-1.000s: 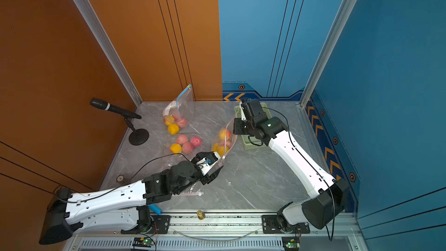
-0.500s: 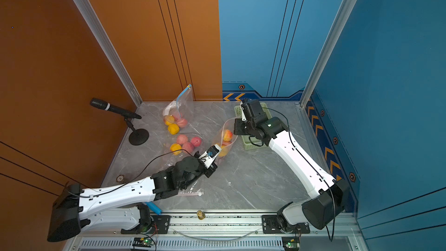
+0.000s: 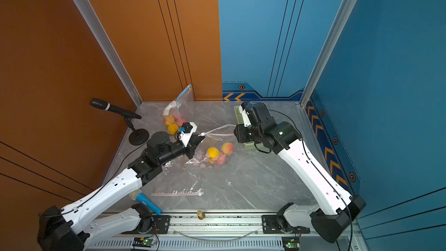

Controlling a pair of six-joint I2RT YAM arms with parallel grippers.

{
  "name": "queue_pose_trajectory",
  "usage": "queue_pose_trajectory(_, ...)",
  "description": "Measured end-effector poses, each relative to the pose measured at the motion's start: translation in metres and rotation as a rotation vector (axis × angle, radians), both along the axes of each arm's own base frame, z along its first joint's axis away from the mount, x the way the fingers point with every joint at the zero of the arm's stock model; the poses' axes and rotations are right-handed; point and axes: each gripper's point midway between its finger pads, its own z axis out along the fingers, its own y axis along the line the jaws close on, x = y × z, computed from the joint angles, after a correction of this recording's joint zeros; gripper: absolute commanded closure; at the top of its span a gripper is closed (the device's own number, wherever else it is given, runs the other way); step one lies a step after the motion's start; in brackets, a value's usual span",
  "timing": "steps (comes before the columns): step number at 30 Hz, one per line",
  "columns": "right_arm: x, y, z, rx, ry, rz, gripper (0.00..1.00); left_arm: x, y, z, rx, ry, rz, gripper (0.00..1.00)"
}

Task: Place the peach in a zip-top bag and seal the zipper
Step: Adjust the zipper food storage bag at the center of the board, then zip the zipper on the zipper food storage bag.

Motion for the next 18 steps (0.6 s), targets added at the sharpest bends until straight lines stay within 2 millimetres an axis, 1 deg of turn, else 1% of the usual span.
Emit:
queue_pose_trajectory(2,-0.006,0.004,0.014,0.002,-0.046,0.071,0.53,0.002,-0.006,-0.001,0.010,0.034,-0.076,1.00)
queue_pose_trajectory(5,-0.015,0.016,0.036,0.019,-0.121,0.210,0.51,0.001,-0.016,0.003,0.030,0.081,-0.190,1.00)
queue_pose_trajectory(7,-0.021,0.027,0.043,0.029,-0.161,0.307,0.49,0.000,-0.022,0.006,0.045,0.106,-0.251,1.00)
queue_pose_trajectory(9,-0.026,0.040,0.045,0.037,-0.192,0.405,0.49,-0.004,-0.026,0.011,0.052,0.119,-0.304,1.00)
queue_pose_trajectory(11,-0.027,0.053,0.044,0.048,-0.221,0.491,0.48,-0.009,-0.027,0.012,0.053,0.132,-0.339,1.00)
queue_pose_trajectory(14,-0.025,0.069,0.035,0.058,-0.245,0.587,0.48,-0.015,-0.026,0.010,0.051,0.156,-0.371,1.00)
queue_pose_trajectory(18,-0.023,0.083,0.028,0.068,-0.271,0.686,0.54,-0.018,-0.023,0.008,0.047,0.179,-0.388,1.00)
